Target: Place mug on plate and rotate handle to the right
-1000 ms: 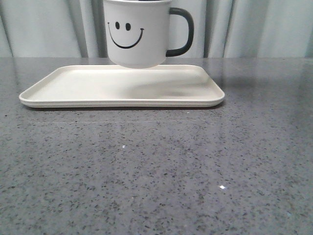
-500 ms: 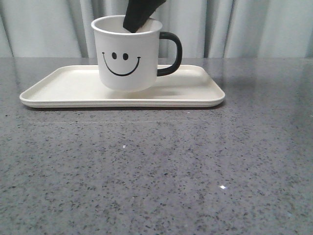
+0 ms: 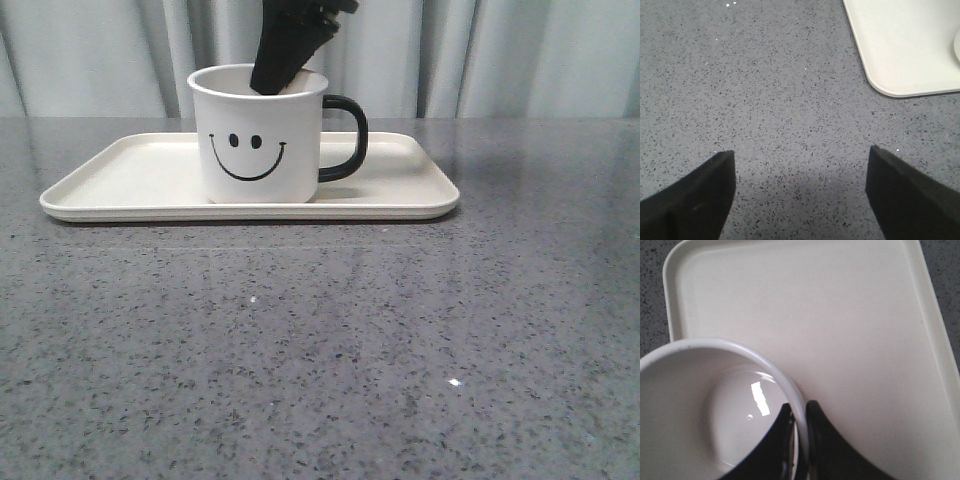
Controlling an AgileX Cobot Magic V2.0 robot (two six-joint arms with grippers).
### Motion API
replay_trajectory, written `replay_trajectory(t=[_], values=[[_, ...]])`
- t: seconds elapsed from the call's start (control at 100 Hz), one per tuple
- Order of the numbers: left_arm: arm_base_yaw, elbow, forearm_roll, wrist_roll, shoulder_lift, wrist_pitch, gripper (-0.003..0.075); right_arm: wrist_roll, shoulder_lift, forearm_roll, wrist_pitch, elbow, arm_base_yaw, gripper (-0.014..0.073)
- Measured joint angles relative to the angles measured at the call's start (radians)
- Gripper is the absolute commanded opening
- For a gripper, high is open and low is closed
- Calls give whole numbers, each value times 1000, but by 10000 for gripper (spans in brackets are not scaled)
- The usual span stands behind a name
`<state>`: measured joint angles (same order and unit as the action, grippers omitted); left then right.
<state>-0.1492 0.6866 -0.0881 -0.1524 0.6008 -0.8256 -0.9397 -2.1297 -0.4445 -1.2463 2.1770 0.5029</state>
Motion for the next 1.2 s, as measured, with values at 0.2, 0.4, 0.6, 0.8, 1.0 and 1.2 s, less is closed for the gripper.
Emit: replay_trajectory(t=[0.2,0.4,0.6,0.8,1.0,1.2], values=[[0,0,0,0,0,0,535,-2,0,-1,0,0,0,-61],[0,0,0,0,0,0,535,-2,0,-1,0,0,0,69],[0,0,0,0,0,2,535,-2,-2,-1,0,0,2,372],[0,0,0,0,0,0,535,8,-2,-1,39,0,4,462],[0,0,0,0,0,0,535,71,4,25,157,0,4,462],[0,0,0,0,0,0,535,248,72,123,201,15,4,461]])
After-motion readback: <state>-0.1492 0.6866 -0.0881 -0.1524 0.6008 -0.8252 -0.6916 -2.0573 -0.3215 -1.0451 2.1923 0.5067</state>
